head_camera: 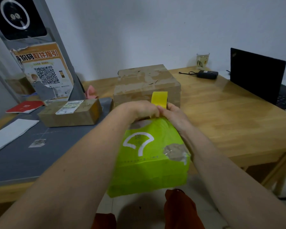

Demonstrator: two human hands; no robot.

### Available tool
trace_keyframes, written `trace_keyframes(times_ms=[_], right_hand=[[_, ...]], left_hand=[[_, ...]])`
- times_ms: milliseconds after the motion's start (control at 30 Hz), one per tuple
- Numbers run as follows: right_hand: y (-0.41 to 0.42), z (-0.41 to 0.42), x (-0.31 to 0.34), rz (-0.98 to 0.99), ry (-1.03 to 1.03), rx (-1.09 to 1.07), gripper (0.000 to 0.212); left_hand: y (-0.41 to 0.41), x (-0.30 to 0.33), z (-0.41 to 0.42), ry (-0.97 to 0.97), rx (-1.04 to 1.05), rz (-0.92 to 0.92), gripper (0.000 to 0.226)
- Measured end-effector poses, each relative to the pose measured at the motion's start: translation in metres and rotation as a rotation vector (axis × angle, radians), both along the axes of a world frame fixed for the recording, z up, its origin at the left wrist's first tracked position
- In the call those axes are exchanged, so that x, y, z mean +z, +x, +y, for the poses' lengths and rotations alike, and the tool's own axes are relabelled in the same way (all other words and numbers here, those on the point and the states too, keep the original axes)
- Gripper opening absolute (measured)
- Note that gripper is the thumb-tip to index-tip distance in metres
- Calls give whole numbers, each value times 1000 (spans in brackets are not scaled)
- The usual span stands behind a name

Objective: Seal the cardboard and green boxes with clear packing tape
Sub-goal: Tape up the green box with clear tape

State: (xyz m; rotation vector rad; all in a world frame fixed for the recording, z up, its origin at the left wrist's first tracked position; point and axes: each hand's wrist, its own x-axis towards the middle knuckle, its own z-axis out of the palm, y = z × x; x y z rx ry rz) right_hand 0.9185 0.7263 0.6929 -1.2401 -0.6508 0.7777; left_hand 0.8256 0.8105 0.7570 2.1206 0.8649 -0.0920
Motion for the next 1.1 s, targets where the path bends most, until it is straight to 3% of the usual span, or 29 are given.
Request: trace_keyframes(times_ms=[100,200,300,433,500,600,733,833,900,933,1000,1100], right_hand=[[-12,7,2,-23,56,36,20],[-13,13,3,-91,19,142,21],[-12,16,8,-123,-34,210,24],[-14,17,10,-217,-72,182,33],[-16,16,8,-306,-79,131,50],[-12,12,4,-235,-22,124,79],[-15,2,7,-258,-33,106,80],[-2,-12,5,-345,-127,-84,45],[22,-29,-1,-567,-331,-257,10],[34,-38,-5,-720,-499,-295,3],[50,-54,-11,-907,-828,-270,15],[51,-62,-20,-1030,-1069,-200,24]], left_hand=[[-6,6,10,-137,63,-60,38],[-13,3,26,-357,108,-229,15],[-13,-5,38,-521,169,-389,16],[-3,-14,40,-637,264,-451,21],[0,-18,40,-669,316,-515,10],[1,-23,41,-693,403,-623,9],[3,-23,37,-600,452,-717,21],[1,-24,40,-579,470,-822,25],[0,-24,43,-590,477,-830,28],[0,-24,43,-597,480,-823,28],[1,-23,43,-608,483,-807,29],[2,-21,42,-628,503,-795,28]])
